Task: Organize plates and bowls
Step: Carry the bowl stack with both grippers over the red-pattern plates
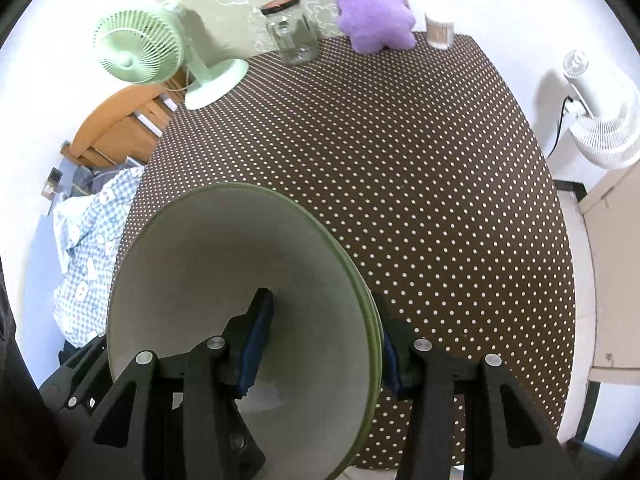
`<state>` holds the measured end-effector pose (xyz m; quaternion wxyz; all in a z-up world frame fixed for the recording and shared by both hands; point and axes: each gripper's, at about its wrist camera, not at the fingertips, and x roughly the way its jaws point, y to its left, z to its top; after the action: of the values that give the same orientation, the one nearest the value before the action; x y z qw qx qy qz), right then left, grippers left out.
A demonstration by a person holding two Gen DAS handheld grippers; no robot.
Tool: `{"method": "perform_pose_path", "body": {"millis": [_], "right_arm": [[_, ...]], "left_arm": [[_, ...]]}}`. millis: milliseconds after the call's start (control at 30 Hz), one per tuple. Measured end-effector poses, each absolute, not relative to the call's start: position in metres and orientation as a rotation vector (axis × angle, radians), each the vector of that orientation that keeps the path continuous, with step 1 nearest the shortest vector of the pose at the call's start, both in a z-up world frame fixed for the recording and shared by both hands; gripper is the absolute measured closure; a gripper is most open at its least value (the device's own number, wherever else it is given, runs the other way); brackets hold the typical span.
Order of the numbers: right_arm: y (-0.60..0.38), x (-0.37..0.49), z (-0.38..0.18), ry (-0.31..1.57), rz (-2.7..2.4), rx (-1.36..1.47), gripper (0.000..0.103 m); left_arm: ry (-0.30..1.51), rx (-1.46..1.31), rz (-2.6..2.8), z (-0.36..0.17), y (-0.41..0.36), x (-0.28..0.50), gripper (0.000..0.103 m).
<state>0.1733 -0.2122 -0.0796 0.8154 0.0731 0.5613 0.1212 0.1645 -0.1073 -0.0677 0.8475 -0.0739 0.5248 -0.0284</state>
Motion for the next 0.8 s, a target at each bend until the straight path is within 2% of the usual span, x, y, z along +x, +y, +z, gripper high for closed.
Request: {"method": "perform_pose_path", "body": {"millis": [800], "right_arm": [[-0.097, 0.155, -0.068, 1.162, 0.156, 0.193, 0.052]], "left_arm": [[1.093, -0.111, -0.154, -0.06, 0.003, 0.154, 0.049]]}}
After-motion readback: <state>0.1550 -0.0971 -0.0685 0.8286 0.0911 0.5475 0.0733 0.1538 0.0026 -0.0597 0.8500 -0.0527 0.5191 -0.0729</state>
